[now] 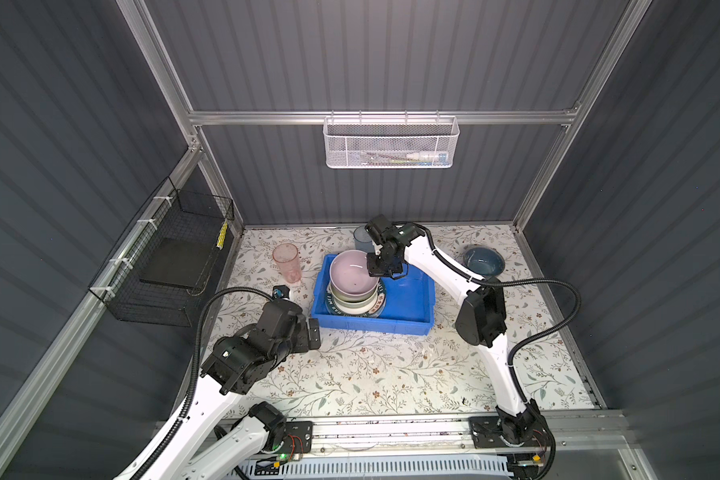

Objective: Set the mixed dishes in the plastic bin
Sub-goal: 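Lower the lavender bowl into the pale green bowl with the right gripper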

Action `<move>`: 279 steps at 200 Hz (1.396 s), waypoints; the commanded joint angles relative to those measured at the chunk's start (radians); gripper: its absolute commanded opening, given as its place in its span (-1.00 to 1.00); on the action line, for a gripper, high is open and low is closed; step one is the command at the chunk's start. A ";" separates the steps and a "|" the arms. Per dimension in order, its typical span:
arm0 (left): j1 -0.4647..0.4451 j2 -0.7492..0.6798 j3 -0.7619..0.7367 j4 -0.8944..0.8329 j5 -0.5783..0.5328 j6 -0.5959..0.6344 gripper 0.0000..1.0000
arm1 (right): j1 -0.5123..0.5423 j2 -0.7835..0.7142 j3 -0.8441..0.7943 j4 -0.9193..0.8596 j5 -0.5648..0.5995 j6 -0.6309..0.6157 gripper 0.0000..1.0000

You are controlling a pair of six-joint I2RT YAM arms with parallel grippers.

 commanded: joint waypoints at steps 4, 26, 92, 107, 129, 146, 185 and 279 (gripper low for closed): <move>0.006 -0.009 0.003 -0.022 -0.003 0.009 1.00 | 0.008 -0.026 -0.003 0.051 -0.036 0.019 -1.00; 0.006 -0.009 0.001 -0.019 -0.001 0.008 0.99 | 0.011 -0.029 -0.016 0.047 -0.033 0.018 -1.00; 0.006 -0.007 -0.005 -0.010 0.004 0.007 0.99 | 0.017 -0.020 -0.024 0.025 -0.042 0.009 -0.93; 0.006 -0.003 -0.005 -0.010 0.005 0.010 0.99 | 0.018 -0.019 -0.025 0.018 -0.038 0.007 -0.90; 0.006 -0.004 -0.007 -0.010 0.005 0.012 0.99 | 0.019 -0.020 -0.028 0.008 -0.028 0.006 -0.82; 0.007 -0.006 -0.011 -0.007 0.007 0.010 1.00 | 0.019 -0.021 -0.028 0.005 -0.026 0.004 -0.78; 0.006 -0.013 -0.014 -0.007 0.007 0.010 0.99 | 0.020 -0.024 -0.027 0.002 -0.028 0.004 -0.69; 0.006 -0.004 -0.019 0.006 0.010 0.018 0.99 | 0.021 -0.051 -0.031 0.000 0.002 0.001 -0.23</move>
